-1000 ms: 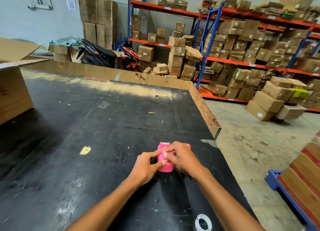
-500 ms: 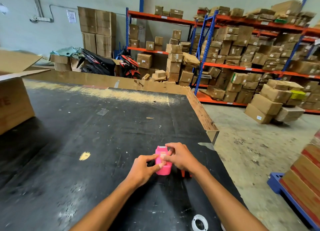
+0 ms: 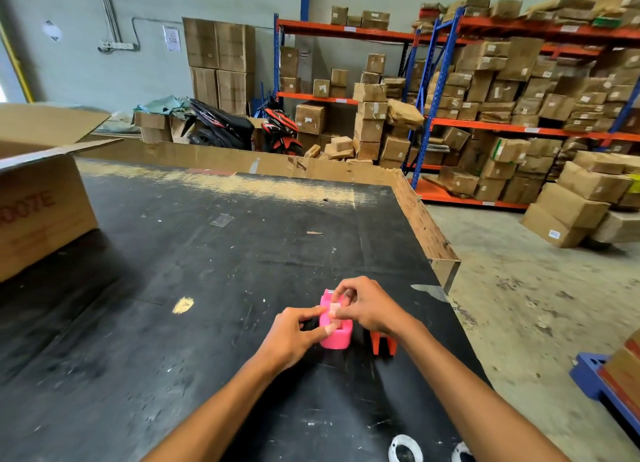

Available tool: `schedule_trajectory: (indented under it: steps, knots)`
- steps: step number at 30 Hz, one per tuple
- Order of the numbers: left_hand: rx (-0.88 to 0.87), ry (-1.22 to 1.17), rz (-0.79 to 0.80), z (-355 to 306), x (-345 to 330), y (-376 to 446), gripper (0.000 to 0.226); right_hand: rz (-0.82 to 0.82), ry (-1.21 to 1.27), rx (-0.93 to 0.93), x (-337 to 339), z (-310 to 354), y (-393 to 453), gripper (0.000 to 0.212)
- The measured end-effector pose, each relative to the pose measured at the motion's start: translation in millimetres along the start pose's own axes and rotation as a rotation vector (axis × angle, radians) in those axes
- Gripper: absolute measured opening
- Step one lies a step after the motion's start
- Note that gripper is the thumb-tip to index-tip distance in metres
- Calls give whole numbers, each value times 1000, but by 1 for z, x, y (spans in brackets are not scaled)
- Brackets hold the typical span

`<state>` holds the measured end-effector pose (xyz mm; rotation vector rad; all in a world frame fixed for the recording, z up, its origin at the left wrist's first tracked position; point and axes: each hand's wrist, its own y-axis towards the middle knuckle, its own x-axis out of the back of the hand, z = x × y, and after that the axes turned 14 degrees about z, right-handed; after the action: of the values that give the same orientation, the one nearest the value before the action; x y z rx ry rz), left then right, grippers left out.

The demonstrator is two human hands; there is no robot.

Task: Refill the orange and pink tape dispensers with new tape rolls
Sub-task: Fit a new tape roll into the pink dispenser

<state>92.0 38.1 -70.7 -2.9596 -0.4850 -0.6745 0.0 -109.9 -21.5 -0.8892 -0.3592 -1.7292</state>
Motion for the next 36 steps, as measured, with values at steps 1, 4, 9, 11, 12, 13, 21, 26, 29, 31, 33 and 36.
schedule_trajectory:
  steps: [1, 4, 9, 11, 12, 13, 21, 26, 29, 31, 33, 36]
  knots:
    - [13, 5, 3, 0, 0, 0, 36, 7, -4, 14, 1, -1, 0, 16]
    - [53, 5, -4, 3, 0, 2, 45, 25, -30, 55, 3, -4, 1, 10]
    - [67, 11, -11, 2, -1, 1, 42, 75, -61, 123, 11, -5, 4, 9]
    - [81, 23, -20, 2, -1, 2, 46, 74, -75, 150, 21, -2, 8, 9]
    - [95, 27, -22, 3, 0, 3, 52, 71, -83, 162, 26, -1, 10, 10]
    - [106, 31, -21, 4, 0, 3, 57, 75, -92, 172, 30, 1, 13, 11]
    - [119, 6, -20, 6, -2, 4, 62, 112, -104, 139, 44, -8, 51, 10]
    - [123, 0, -21, 8, -2, 5, 61, 235, -47, 105, 46, -14, 64, 11]
    - [130, -5, -29, 11, -2, 5, 62, 310, 26, 74, 45, -14, 69, 11]
    - [135, -6, -30, 11, -1, 6, 61, 365, 80, 31, 47, -12, 72, 13]
    - [137, -7, -29, 9, -1, 5, 57, 397, 110, -26, 50, -10, 74, 18]
    - [135, -11, -26, 8, -2, 5, 54, 416, 159, -92, 50, -12, 81, 24]
